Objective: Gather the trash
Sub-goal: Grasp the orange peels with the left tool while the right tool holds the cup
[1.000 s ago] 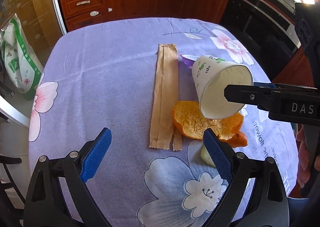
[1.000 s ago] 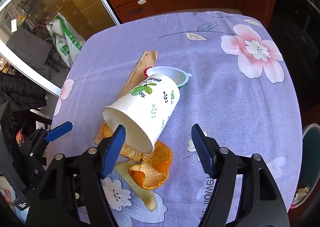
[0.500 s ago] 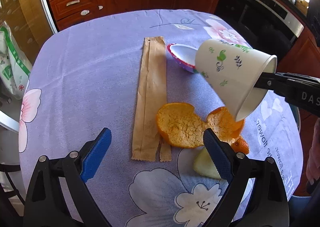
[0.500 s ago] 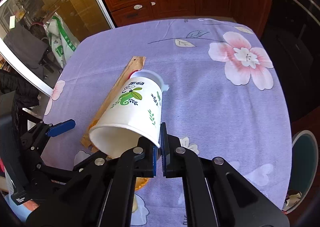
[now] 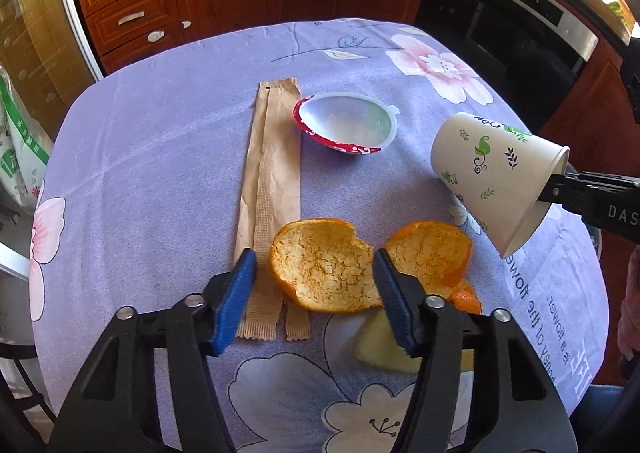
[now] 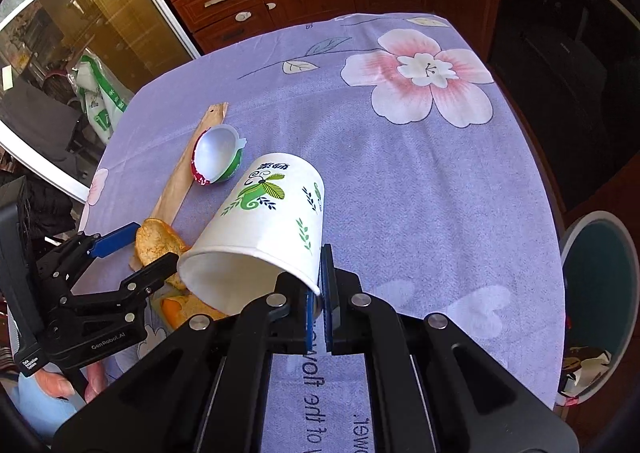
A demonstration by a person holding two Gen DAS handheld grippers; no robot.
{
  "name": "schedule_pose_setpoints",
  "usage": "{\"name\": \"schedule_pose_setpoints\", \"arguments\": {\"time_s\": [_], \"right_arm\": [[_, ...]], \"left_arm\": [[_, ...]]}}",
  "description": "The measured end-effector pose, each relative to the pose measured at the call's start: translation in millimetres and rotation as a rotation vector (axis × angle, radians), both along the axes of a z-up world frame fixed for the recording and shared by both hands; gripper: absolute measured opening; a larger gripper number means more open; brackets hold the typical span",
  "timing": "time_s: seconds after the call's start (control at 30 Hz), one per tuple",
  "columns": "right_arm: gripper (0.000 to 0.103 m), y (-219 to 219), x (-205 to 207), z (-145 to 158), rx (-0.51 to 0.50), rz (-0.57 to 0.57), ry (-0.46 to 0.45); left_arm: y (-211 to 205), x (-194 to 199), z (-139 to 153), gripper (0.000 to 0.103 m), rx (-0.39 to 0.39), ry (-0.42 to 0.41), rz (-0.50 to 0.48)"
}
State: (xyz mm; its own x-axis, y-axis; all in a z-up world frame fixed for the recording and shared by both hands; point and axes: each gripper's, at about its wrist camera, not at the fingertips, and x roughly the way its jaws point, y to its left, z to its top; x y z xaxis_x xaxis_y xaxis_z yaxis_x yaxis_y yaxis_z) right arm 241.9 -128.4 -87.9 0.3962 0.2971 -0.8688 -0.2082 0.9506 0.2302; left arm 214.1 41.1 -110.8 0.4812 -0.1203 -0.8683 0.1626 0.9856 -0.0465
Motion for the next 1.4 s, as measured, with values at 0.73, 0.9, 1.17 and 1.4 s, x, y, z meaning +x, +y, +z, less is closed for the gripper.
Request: {"name": "schedule_pose_setpoints", "arguments": {"time_s": [0.73,0.9,1.17,1.4], "right_arm": [[0.004,-40,-15,-1,0.079,-0.022,0.006],[0.004,-48,-19,-2,0.097,-0.025,0.008],[0.004,-52,-25,3,0.112,-0.015,0.001],[0.004,-54,-27,3,0.115,-0.017,0.004]], "left_arm": [[-43,-20,9,0.039,0.035,0.059,-0.126],[-42,-30,27,0.042,-0.001,0.046,-0.124],[-80,-53,24,0.057,0.012,0.049,-0.261],[-73,-41,8,0.059,0.063,0.044,-0.172]]}}
